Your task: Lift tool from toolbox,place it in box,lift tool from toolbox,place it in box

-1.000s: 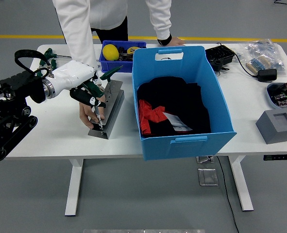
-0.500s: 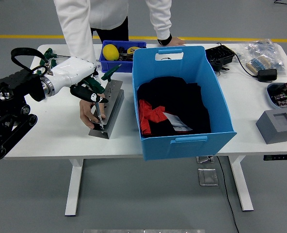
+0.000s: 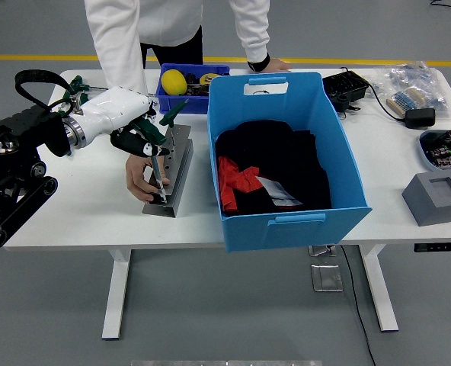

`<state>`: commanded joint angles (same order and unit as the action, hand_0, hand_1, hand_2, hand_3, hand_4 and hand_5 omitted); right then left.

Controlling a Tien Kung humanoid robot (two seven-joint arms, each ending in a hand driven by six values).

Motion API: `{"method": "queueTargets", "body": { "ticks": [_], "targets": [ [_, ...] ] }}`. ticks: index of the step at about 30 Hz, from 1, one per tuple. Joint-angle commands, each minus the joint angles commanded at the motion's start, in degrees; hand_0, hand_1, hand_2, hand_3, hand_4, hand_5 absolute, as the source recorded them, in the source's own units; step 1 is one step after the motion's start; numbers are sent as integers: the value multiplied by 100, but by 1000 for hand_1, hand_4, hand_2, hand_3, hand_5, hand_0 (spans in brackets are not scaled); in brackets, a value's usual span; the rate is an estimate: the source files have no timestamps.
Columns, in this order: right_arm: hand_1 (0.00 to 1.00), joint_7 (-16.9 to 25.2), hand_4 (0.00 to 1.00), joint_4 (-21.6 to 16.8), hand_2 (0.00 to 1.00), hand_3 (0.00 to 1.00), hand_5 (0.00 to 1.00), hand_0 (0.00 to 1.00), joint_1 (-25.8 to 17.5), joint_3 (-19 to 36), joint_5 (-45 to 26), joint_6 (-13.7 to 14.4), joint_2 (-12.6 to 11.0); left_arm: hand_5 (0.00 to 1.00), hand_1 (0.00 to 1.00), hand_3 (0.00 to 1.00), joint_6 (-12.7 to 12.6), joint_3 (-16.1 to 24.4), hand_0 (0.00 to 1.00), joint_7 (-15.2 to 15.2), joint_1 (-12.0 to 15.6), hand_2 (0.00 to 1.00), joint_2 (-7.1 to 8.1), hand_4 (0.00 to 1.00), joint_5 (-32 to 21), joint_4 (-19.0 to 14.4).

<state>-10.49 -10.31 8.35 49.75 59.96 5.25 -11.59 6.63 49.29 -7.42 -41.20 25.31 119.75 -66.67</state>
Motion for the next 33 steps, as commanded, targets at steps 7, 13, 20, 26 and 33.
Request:
{"method": "queueTargets", "body": {
  "ticks": [7,13,20,26,33],
  "targets": [
    [631,-3,838,0,728,572,656,644,0,14,13,-1,1,409,2,73,130,-43,186,40,-63,24,69,750,-47,-103],
    [632,-10,838,0,728,572,656,644,-3,32,49,-9,3,346,5,71,219,-88,188,72,-136,22,125,722,-67,-216],
    [633,-19,838,0,728,572,656,644,-20,66,83,-11,2,339,4,77,352,-232,189,102,-298,22,310,722,-254,-397],
    [633,-26,838,0,730,572,656,644,-46,90,103,-9,9,335,6,78,401,-257,189,109,-470,22,401,719,-453,-469],
    [633,-34,838,0,731,572,655,644,-69,123,128,-7,18,336,5,80,484,-310,189,129,-704,21,504,716,-653,-548]
  ]
}}
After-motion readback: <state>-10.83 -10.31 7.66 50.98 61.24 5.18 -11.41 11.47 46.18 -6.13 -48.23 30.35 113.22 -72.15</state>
